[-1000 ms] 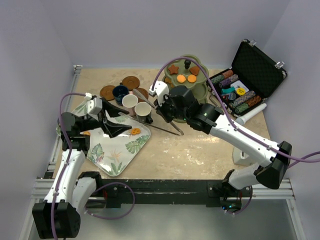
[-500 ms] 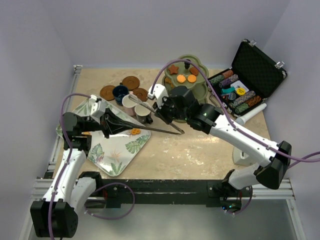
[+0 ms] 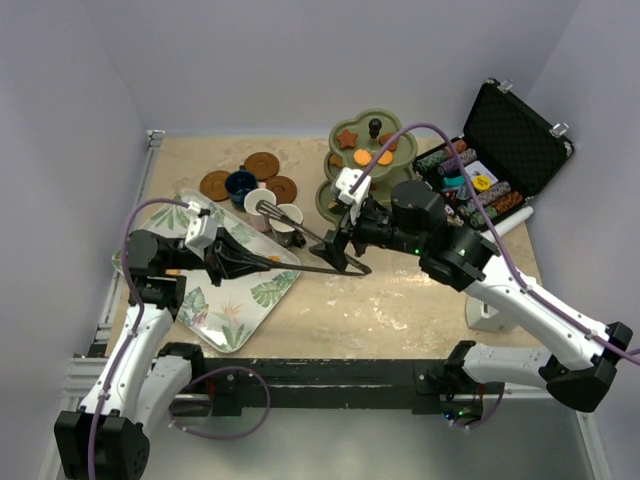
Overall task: Serve the afternoon tea
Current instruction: Pick up the clamp from the tray.
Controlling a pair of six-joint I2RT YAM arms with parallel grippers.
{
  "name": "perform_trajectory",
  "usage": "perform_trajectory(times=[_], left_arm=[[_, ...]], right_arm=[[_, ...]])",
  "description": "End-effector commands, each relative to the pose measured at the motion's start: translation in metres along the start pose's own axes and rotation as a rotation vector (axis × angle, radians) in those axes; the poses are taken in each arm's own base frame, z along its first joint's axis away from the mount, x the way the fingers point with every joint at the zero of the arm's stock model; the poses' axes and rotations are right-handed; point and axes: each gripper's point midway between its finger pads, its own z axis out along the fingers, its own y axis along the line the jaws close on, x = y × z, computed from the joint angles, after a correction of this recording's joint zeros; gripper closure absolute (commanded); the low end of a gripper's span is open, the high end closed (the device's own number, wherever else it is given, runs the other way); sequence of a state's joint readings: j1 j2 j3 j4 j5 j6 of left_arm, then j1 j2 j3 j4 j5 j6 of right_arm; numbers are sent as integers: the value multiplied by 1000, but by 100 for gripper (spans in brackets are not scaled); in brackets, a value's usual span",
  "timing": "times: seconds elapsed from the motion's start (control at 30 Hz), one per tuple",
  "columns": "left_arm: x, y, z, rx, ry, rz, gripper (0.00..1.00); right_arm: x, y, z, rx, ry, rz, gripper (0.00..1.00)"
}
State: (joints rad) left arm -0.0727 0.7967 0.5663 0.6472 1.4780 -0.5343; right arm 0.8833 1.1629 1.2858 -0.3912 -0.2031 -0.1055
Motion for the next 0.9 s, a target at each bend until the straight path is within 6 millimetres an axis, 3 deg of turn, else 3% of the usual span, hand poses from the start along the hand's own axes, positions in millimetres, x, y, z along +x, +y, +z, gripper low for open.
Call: perform_trajectory(times=[0.0, 0.1, 0.13, 0.3, 0.47, 0.73, 0.87], left_arm=[[-5, -22, 2, 126, 43, 111, 100], [-10, -44, 0, 250, 8, 111, 100], [-23, -43, 2, 248, -11, 167, 100], [-26, -30, 4, 245, -15, 129, 100], [-28, -38, 4, 257, -5, 138, 100], [-39, -50, 3, 269, 4, 174, 100], [-42, -59, 4, 281, 6, 197, 100]], right_arm=[[-13, 15, -13, -83, -71, -13, 2], [-1, 24, -16, -129, -44, -8, 2], [4, 28, -17, -146, -34, -4, 2], [9, 39, -28, -192, -49, 11, 2], [10, 32, -30, -144, -77, 4, 2], [32, 15, -17, -61, -58, -48, 2], [25, 9, -25, -10, -115, -65, 2]])
